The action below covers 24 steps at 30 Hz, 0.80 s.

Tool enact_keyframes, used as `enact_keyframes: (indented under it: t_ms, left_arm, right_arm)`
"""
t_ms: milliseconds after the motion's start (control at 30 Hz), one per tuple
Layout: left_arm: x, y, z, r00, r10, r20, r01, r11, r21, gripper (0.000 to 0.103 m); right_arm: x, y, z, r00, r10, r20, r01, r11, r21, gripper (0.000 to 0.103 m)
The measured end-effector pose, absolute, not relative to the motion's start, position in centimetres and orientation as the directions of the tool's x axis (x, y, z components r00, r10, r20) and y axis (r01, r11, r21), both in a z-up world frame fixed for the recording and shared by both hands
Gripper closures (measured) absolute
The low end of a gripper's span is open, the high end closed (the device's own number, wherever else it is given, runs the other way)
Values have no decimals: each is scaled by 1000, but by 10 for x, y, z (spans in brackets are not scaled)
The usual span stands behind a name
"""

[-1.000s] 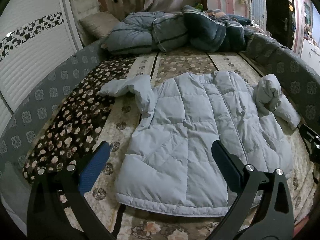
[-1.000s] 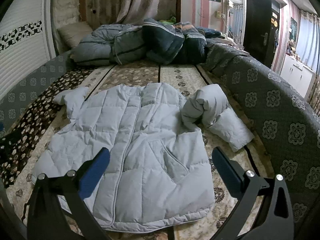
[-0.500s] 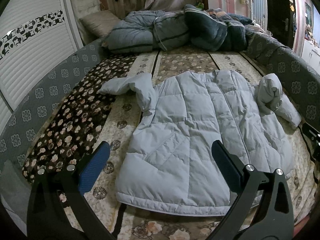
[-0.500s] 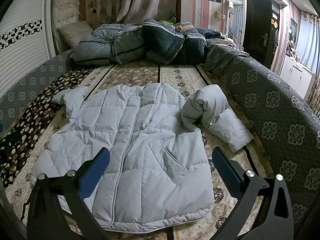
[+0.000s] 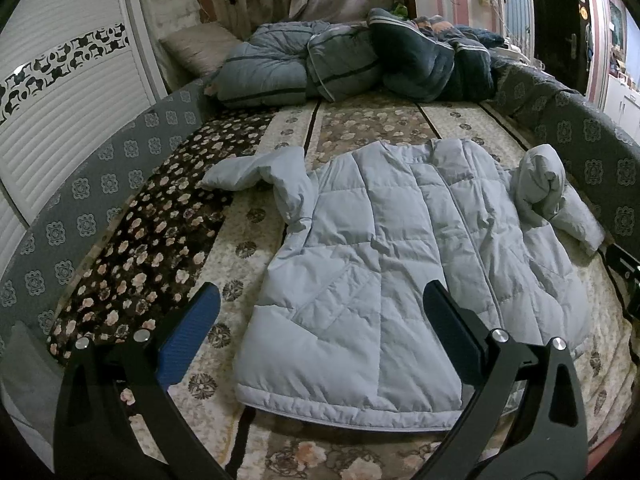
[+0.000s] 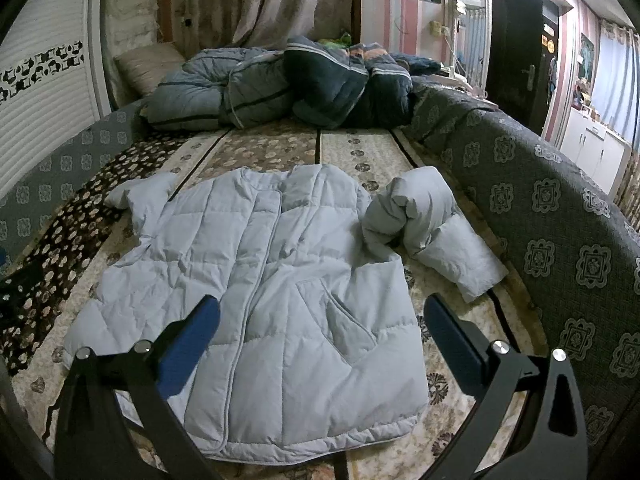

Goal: Fold large clothes

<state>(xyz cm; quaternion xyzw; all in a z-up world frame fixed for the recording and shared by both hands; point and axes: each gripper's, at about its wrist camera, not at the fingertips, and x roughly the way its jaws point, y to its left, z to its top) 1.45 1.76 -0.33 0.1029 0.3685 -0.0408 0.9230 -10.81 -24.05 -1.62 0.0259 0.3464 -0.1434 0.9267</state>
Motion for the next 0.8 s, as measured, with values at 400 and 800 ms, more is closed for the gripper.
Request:
enact_keyframes:
  t_ms: [400, 800]
  left_arm:
    - [14, 16, -3, 720, 4, -694, 153, 974, 165, 3]
    - [17, 14, -4, 722, 9, -692, 152, 973, 171, 3]
  right_arm:
    - [-108, -242, -16, 716, -245, -654, 280, 959, -52, 1]
    - [-108, -242, -17, 716, -240, -655, 274, 960, -53, 1]
